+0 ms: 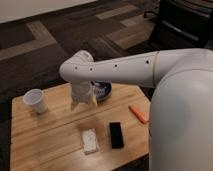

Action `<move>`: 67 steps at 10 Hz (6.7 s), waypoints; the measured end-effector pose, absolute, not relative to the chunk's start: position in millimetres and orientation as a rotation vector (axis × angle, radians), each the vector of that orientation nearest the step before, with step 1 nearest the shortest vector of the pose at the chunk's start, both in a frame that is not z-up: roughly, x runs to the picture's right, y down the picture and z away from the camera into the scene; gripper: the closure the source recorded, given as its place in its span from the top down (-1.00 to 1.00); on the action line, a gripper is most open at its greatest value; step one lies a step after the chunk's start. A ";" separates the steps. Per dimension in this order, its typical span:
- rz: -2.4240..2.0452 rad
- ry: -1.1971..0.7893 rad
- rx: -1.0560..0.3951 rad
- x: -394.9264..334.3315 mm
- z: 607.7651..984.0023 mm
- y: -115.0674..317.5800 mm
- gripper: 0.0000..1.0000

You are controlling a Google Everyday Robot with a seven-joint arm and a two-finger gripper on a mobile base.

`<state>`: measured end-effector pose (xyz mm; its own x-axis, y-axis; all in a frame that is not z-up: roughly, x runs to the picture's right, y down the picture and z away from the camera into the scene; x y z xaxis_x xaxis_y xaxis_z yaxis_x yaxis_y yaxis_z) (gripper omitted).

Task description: Push the ceramic bowl across the table

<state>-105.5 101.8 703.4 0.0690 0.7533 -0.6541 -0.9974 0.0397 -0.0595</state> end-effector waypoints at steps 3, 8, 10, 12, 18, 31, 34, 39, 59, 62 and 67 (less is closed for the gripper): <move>1.439 0.521 -0.587 -105.5 702.8 101.1 0.30; 1.439 0.521 -0.587 -105.5 702.8 101.1 0.30; 1.439 0.520 -0.587 -105.6 702.8 101.1 0.30; 1.439 0.521 -0.588 -105.6 702.9 101.2 0.30; 1.439 0.521 -0.588 -105.5 702.9 101.2 0.30; 1.438 0.522 -0.589 -105.7 703.5 102.0 0.30; 1.438 0.522 -0.589 -105.6 703.5 102.0 0.30; 1.441 0.511 -0.604 -107.7 720.2 100.5 0.30; 1.412 0.437 -0.623 -42.6 823.3 107.1 0.30; 1.356 0.441 -0.649 -28.7 830.0 109.1 0.30; 1.212 0.469 -0.640 -2.4 866.9 77.3 0.30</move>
